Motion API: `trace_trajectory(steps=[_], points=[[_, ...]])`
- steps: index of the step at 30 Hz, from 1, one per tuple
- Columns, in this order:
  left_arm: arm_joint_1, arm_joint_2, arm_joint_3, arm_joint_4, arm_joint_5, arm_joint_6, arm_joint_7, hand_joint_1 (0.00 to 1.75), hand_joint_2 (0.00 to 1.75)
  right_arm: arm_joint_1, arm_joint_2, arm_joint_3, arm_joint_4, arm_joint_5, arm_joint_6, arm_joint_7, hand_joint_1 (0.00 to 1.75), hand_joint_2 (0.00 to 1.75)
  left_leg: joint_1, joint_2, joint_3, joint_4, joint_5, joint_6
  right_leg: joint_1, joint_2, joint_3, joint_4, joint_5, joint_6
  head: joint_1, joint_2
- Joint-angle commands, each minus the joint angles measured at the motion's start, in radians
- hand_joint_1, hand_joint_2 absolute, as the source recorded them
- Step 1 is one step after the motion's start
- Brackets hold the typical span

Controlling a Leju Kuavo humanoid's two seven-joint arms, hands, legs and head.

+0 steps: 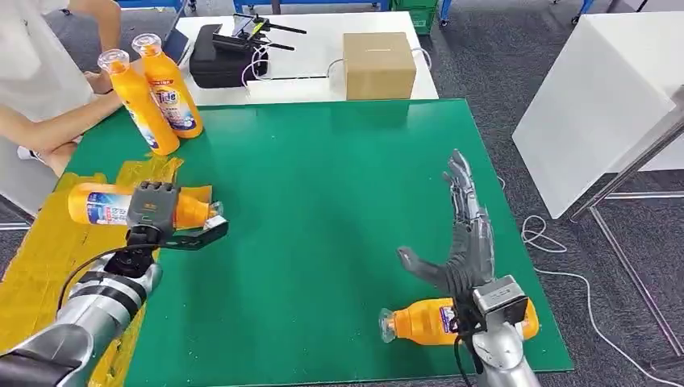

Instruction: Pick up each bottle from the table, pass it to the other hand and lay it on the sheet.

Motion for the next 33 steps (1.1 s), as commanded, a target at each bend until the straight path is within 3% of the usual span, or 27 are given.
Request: trace_trajectory(steps=[1, 6, 7, 15, 33], points=[[-0.086, -0.02, 0.097, 0.183, 0.057, -0.02, -0.027, 1.75, 1.75, -0.002, -0.009, -0.023, 0.029, 0.002, -0.002, 0.002, 0.0, 1.75, 0.001, -0.001, 0.001, 0.0, 0.0, 0.0, 0.001, -0.001, 0.001, -0.001, 0.0, 0.0, 0.0, 0.0], [-0.094, -0.034, 0.14, 0.197, 0.082, -0.05, -0.014, 1.75, 1.75, -0.001, 0.002, -0.013, 0.043, 0.014, -0.009, 0.009, 0.0, 1.75, 0.002, -0.001, 0.002, 0.0, -0.001, -0.001, 0.002, -0.002, 0.003, -0.001, -0.001, 0.0, 0.0, 0.0], [-0.092, -0.036, 0.146, 0.192, 0.083, -0.038, -0.022, 0.02, 1.75, -0.003, 0.001, -0.007, 0.048, 0.021, -0.009, 0.013, 0.0, 1.75, 0.001, -0.001, 0.002, 0.0, -0.001, -0.001, 0.001, -0.002, 0.002, -0.001, 0.0, 0.0, 0.0, 0.0], [-0.082, -0.071, 0.245, 0.17, 0.186, -0.024, -0.144, 0.0, 1.75, -0.015, 0.011, 0.004, 0.078, 0.062, -0.043, 0.032, 0.0, 1.75, 0.002, -0.001, 0.003, 0.0, -0.001, 0.0, 0.002, -0.002, 0.004, -0.001, -0.001, 0.001, 0.0, 0.0], [-0.059, -0.079, 0.29, 0.117, 0.245, 0.052, -0.204, 0.0, 1.75, -0.031, 0.021, 0.033, 0.113, 0.095, -0.063, 0.042, 0.0, 1.75, 0.001, 0.0, 0.002, 0.0, -0.001, 0.0, 0.001, 0.0, 0.002, -0.001, 0.0, 0.0, 0.0, 0.0]])
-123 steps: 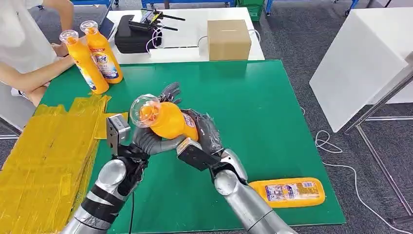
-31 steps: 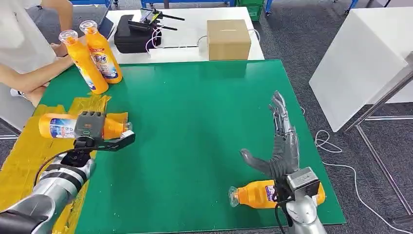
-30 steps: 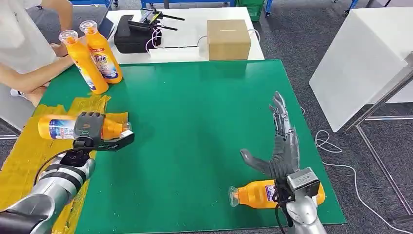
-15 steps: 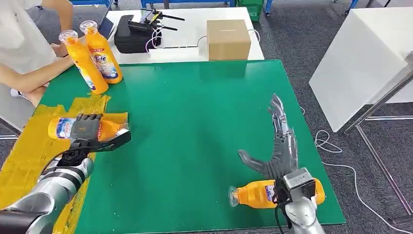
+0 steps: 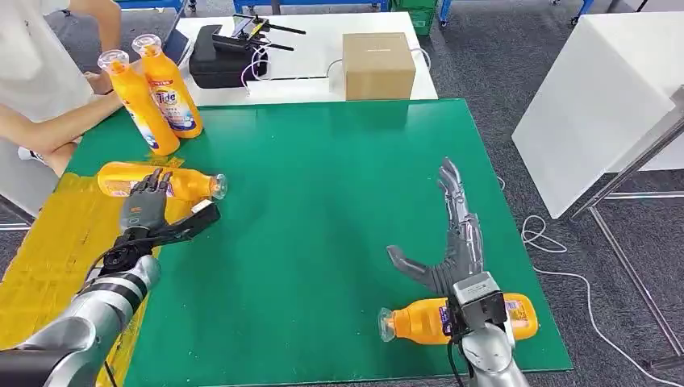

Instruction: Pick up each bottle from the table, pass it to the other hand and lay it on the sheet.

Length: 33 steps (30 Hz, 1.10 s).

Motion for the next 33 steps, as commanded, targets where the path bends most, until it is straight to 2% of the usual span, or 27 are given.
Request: trace_trajectory(steps=[1, 3, 6, 8, 11, 13, 14, 16, 18, 21, 24, 27, 30, 33], points=[[-0.032, -0.023, 0.048, 0.016, 0.001, -0.002, -0.002, 0.0, 1.75, -0.041, -0.005, 0.021, 0.067, 0.0, -0.006, 0.002, 0.0, 1.75, 0.0, 0.0, 0.001, 0.0, 0.0, 0.0, 0.0, 0.0, 0.001, -0.001, 0.0, 0.0, 0.0, 0.0], [-0.026, -0.031, 0.067, 0.0, 0.035, 0.022, -0.037, 0.0, 1.75, -0.039, -0.006, 0.02, 0.071, 0.0, -0.008, 0.003, 0.0, 1.75, 0.001, 0.0, 0.001, 0.0, -0.001, 0.0, 0.001, 0.0, 0.002, -0.001, 0.0, 0.0, 0.0, 0.0], [0.011, -0.052, 0.113, -0.108, 0.184, 0.101, -0.204, 0.0, 1.75, -0.025, -0.009, 0.016, 0.07, 0.003, -0.019, 0.004, 0.0, 1.75, 0.002, -0.001, 0.003, 0.0, -0.001, 0.0, 0.001, -0.001, 0.004, -0.002, -0.001, 0.001, 0.0, 0.0], [0.028, -0.055, 0.116, -0.174, 0.231, 0.089, -0.238, 0.0, 1.75, -0.019, -0.012, 0.012, 0.069, 0.004, -0.023, 0.003, 0.0, 1.75, 0.002, -0.002, 0.003, 0.0, -0.001, -0.001, 0.002, -0.002, 0.005, -0.002, -0.001, 0.001, 0.0, 0.0], [0.136, -0.057, 0.14, -0.528, 0.535, 0.021, -0.377, 0.0, 1.75, 0.03, -0.013, -0.007, 0.036, 0.022, -0.052, 0.0, 0.0, 1.75, 0.002, -0.002, 0.004, -0.001, -0.002, -0.001, 0.002, -0.002, 0.006, -0.002, -0.002, 0.001, 0.0, 0.0], [0.243, -0.064, 0.143, -0.859, 0.813, -0.131, -0.435, 0.0, 1.75, 0.071, -0.022, -0.017, 0.004, 0.041, -0.073, -0.003, 0.0, 1.75, 0.002, -0.002, 0.004, 0.0, -0.003, -0.001, 0.002, -0.002, 0.005, -0.002, -0.002, 0.001, 0.0, 0.0], [0.286, -0.069, 0.145, -0.981, 0.955, -0.215, -0.453, 0.0, 1.75, 0.085, -0.029, -0.017, -0.007, 0.064, -0.088, -0.005, 0.0, 1.75, 0.002, -0.001, -0.001, 0.0, -0.001, 0.0, 0.002, -0.002, 0.001, -0.001, -0.001, 0.0, 0.0, 0.0], [0.349, -0.069, 0.142, -1.118, 1.052, -0.267, -0.449, 0.0, 1.75, 0.098, -0.044, -0.01, -0.015, 0.102, -0.108, -0.003, 0.0, 1.75, 0.002, -0.002, 0.001, 0.001, -0.003, 0.0, 0.002, -0.002, 0.002, -0.001, -0.003, 0.001, 0.0, 0.0], [0.373, -0.068, 0.139, -1.147, 1.101, -0.295, -0.451, 0.0, 1.75, 0.097, -0.057, -0.001, -0.011, 0.151, -0.116, 0.008, 0.0, 1.75, 0.001, 0.0, 0.001, 0.001, -0.003, 0.0, 0.002, 0.0, 0.001, -0.001, -0.002, 0.001, 0.0, 0.0], [0.436, -0.056, 0.121, -1.167, 1.14, -0.361, -0.445, 0.0, 1.75, 0.103, -0.132, 0.053, -0.003, 0.38, -0.107, 0.076, 0.0, 1.75, 0.0, 0.003, 0.001, -0.001, -0.002, 0.0, 0.001, 0.002, 0.0, -0.002, -0.001, 0.001, 0.001, 0.0], [0.48, -0.063, 0.136, -1.138, 1.139, -0.369, -0.42, 0.0, 1.75, 0.14, -0.205, 0.097, -0.042, 0.44, -0.046, 0.074, 0.0, 1.75, 0.0, 0.001, 0.002, -0.002, -0.002, 0.0, 0.0, 0.001, 0.002, -0.003, -0.001, 0.001, 0.0, 0.0], [0.501, -0.074, 0.167, -1.093, 1.205, -0.414, -0.423, 0.0, 1.75, 0.171, -0.253, 0.123, -0.097, 0.448, -0.019, 0.055, 0.0, 1.75, -0.001, 0.0, 0.002, -0.002, -0.002, 0.0, -0.001, 0.0, 0.002, -0.003, -0.001, 0.001, 0.0, 0.0], [0.494, -0.081, 0.163, -1.076, 1.248, -0.455, -0.446, 0.0, 1.75, 0.186, -0.29, 0.124, -0.144, 0.289, 0.093, -0.016, 0.0, 1.75, 0.0, 0.0, 0.002, -0.001, -0.003, 0.0, 0.0, -0.001, 0.003, -0.002, -0.002, 0.0, 0.0, 0.0], [0.49, -0.085, 0.134, -1.086, 1.247, -0.459, -0.446, 0.0, 1.75, 0.228, -0.334, 0.101, -0.186, 0.282, 0.113, -0.036, 0.0, 1.75, 0.0, -0.003, 0.002, 0.0, -0.003, 0.0, 0.001, -0.003, 0.003, -0.002, -0.002, 0.001, 0.0, 0.0]])
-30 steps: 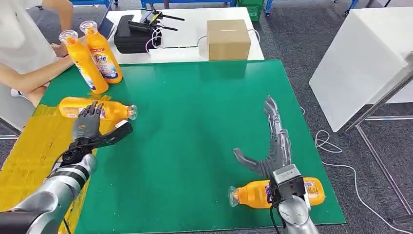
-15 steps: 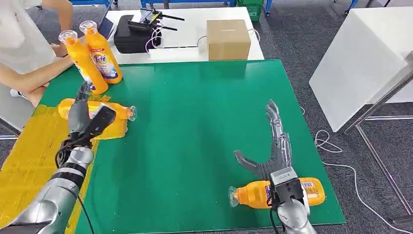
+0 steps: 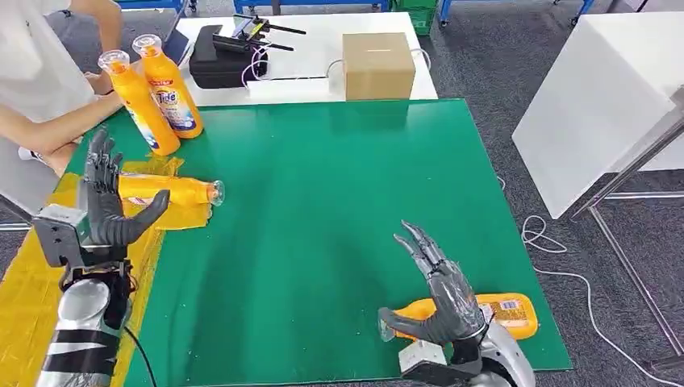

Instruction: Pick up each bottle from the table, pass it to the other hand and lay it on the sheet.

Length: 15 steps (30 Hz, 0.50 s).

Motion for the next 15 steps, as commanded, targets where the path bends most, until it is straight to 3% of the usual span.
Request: trace_trajectory(steps=[1, 7, 14, 15], points=[[0.004, -0.034, 0.002, 0.005, 0.028, -0.034, -0.008, 0.0, 1.75, 0.059, -0.152, 0.026, -0.106, -0.111, 0.097, -0.07, 0.0, 1.75, 0.0, -0.003, 0.002, 0.0, -0.001, 0.0, 0.0, -0.003, 0.002, 0.0, -0.002, 0.001, 0.0, 0.0], [0.014, -0.054, -0.036, 0.0, -0.041, 0.011, -0.001, 0.0, 1.75, 0.122, -0.207, -0.027, -0.126, -0.093, 0.081, -0.058, 0.0, 1.75, 0.001, -0.002, 0.004, -0.001, -0.002, 0.0, 0.001, -0.003, 0.005, -0.001, -0.002, 0.001, 0.0, 0.0], [0.011, -0.069, -0.095, 0.034, -0.06, 0.021, 0.011, 0.0, 1.75, 0.145, -0.266, -0.096, -0.066, 0.003, 0.059, 0.061, 0.0, 1.75, 0.001, -0.003, 0.004, -0.001, -0.001, 0.0, 0.001, -0.004, 0.006, -0.002, -0.001, 0.001, 0.0, 0.0], [0.001, -0.067, -0.099, 0.045, -0.056, 0.021, 0.01, 0.0, 1.75, 0.156, -0.308, -0.09, -0.061, -0.002, 0.076, 0.059, 0.0, 1.75, -0.001, -0.003, 0.003, -0.001, 0.0, 0.0, -0.001, -0.003, 0.004, -0.002, -0.001, 0.001, 0.0, 0.0]])
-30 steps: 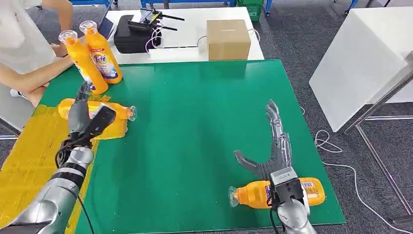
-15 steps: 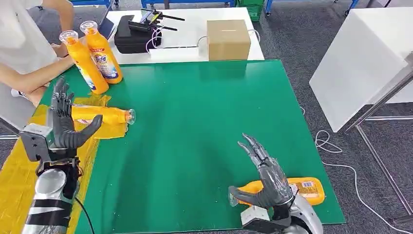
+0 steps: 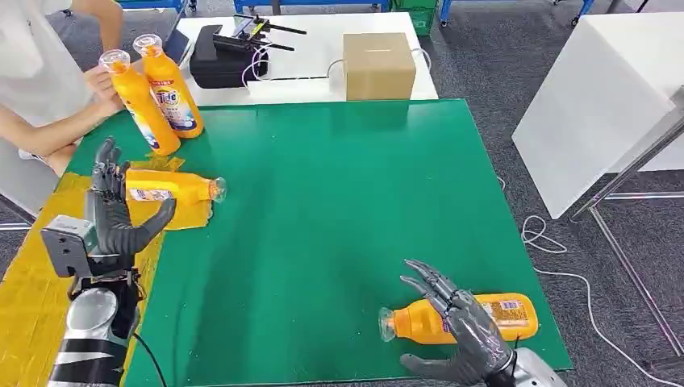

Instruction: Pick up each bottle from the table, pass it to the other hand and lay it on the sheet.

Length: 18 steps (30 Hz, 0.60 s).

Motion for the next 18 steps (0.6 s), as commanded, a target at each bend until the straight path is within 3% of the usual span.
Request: trace_trajectory(steps=[1, 5, 8, 18], points=[[-0.034, -0.034, -0.073, 0.07, 0.001, 0.017, 0.012, 0.0, 1.75, 0.047, -0.139, -0.073, 0.066, 0.05, -0.002, 0.077, 0.0, 1.75, 0.001, -0.002, 0.004, -0.002, -0.001, 0.0, 0.001, -0.003, 0.005, -0.002, -0.001, 0.001, 0.0, 0.0], [-0.039, -0.033, -0.075, 0.073, 0.006, 0.018, 0.013, 0.0, 1.75, 0.077, -0.172, -0.101, 0.086, 0.078, -0.009, 0.133, 0.0, 1.75, 0.0, -0.004, 0.004, -0.001, -0.001, 0.0, 0.001, -0.005, 0.005, -0.002, -0.002, 0.001, 0.0, 0.0], [-0.023, -0.039, -0.069, 0.062, 0.006, 0.019, 0.024, 0.0, 1.75, 0.071, -0.157, -0.099, 0.132, 0.252, -0.076, 0.269, 0.0, 1.75, -0.001, -0.002, 0.003, -0.001, -0.001, 0.001, 0.0, -0.002, 0.003, -0.002, -0.001, 0.001, 0.0, 0.0], [-0.016, -0.039, -0.069, 0.055, 0.005, 0.02, 0.023, 0.0, 1.75, 0.058, -0.147, -0.089, 0.144, 0.259, -0.076, 0.274, 0.0, 1.75, 0.0, -0.001, 0.003, -0.002, -0.001, 0.0, 0.001, -0.001, 0.004, -0.002, 0.0, 0.0, 0.0, 0.0]])
